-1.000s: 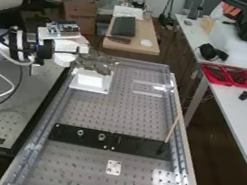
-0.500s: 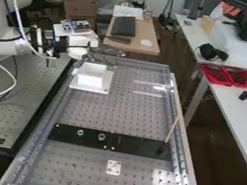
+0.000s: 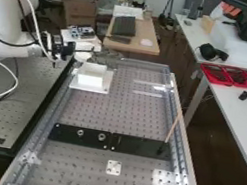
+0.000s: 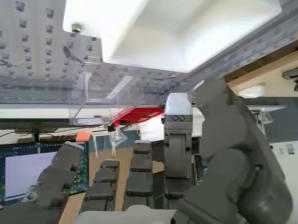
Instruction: Grab the smaller nut and place it in the white container
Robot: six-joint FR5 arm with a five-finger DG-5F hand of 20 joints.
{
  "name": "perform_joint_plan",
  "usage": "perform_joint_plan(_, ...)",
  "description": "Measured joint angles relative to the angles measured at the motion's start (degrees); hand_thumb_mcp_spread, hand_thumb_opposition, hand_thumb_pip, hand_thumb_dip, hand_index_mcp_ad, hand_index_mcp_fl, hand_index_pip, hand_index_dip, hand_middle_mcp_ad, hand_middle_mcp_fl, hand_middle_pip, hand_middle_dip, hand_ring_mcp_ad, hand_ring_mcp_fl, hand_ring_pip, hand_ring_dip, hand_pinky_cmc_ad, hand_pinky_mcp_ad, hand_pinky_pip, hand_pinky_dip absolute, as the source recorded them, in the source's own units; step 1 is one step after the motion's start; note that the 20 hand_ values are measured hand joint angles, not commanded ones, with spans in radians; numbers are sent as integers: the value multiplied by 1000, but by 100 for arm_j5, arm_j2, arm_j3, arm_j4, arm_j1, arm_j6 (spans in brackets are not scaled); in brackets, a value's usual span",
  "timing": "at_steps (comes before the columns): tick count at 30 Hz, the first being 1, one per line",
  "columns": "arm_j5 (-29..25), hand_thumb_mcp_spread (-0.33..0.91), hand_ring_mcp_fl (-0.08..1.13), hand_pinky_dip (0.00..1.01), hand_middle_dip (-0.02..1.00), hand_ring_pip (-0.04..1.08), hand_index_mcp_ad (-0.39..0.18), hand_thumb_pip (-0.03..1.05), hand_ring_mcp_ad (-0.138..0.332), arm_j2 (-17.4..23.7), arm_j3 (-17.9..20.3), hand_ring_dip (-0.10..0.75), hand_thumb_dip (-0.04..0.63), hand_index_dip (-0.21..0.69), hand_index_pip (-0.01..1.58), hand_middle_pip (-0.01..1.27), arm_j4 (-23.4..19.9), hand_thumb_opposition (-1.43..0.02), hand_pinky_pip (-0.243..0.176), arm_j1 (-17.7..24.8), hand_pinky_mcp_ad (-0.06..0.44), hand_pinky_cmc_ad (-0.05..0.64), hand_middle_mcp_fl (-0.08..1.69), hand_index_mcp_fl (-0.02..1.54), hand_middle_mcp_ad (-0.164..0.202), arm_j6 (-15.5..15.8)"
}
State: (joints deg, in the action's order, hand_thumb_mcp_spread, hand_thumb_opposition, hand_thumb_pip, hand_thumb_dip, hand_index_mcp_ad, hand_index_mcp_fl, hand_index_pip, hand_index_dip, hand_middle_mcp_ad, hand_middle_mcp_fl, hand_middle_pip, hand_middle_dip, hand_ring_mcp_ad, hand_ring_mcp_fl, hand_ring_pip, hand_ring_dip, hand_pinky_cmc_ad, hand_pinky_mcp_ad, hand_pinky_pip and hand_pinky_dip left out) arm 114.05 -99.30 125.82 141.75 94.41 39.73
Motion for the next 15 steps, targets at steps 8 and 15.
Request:
perform_joint_plan(8, -132, 405, 3, 281, 206, 103, -126, 661, 96, -218, 44, 86, 218, 113, 1541, 120, -70, -850, -10, 72, 279, 347, 209, 353, 33, -113)
perform_joint_plan(15, -246, 405, 3, 281, 206, 103, -126, 661, 99, -333, 54, 86, 218, 113, 1541, 120, -139, -850, -10, 169, 279, 347, 209, 353, 33, -194)
